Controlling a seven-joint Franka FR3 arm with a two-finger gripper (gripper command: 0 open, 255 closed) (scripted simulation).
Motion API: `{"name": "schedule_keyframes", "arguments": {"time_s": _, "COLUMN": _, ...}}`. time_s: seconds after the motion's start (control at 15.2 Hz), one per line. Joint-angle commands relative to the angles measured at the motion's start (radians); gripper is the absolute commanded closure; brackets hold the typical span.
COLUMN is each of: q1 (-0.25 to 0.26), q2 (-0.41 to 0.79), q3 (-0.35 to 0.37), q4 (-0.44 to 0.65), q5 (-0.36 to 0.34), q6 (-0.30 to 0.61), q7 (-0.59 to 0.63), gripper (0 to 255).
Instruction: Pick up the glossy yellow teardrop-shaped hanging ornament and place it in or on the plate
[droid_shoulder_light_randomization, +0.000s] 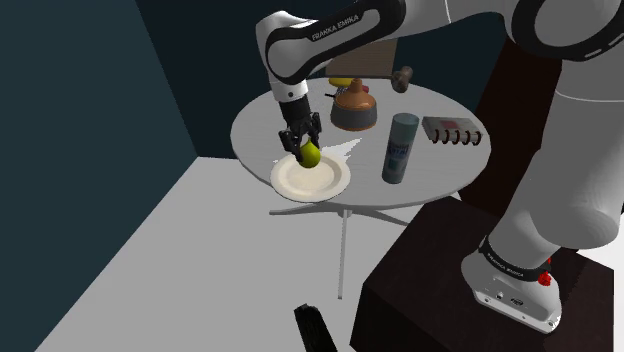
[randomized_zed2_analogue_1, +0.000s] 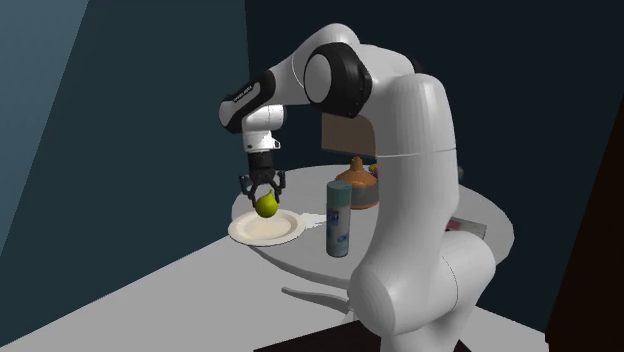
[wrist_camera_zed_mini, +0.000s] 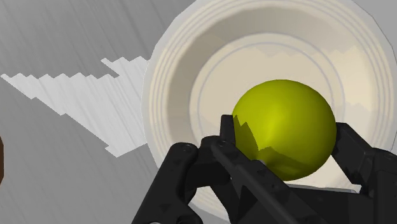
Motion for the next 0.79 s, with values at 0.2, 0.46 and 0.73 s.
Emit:
{"name": "schedule_keyframes", "arguments": {"time_s": 0.2, "q1": 0.001, "q2": 0.021, "q3": 0.000, "q4": -0.043, "q5": -0.002, "q6": 0.064, "q7": 0.000, "gripper": 255}}
{"name": "schedule_keyframes", "arguments": {"time_s": 0.46, "q1": 0.001, "q2": 0.024, "q3": -0.001, "q4": -0.049, "q5": -0.002, "q6": 0.074, "q7": 0.000, "gripper": 255}}
{"name": "schedule_keyframes", "arguments": {"time_s": 0.73, "q1": 0.001, "q2": 0.024, "q3": -0.001, "q4": -0.049, "q5": -0.002, "q6": 0.074, "q7": 0.000, "gripper": 255}}
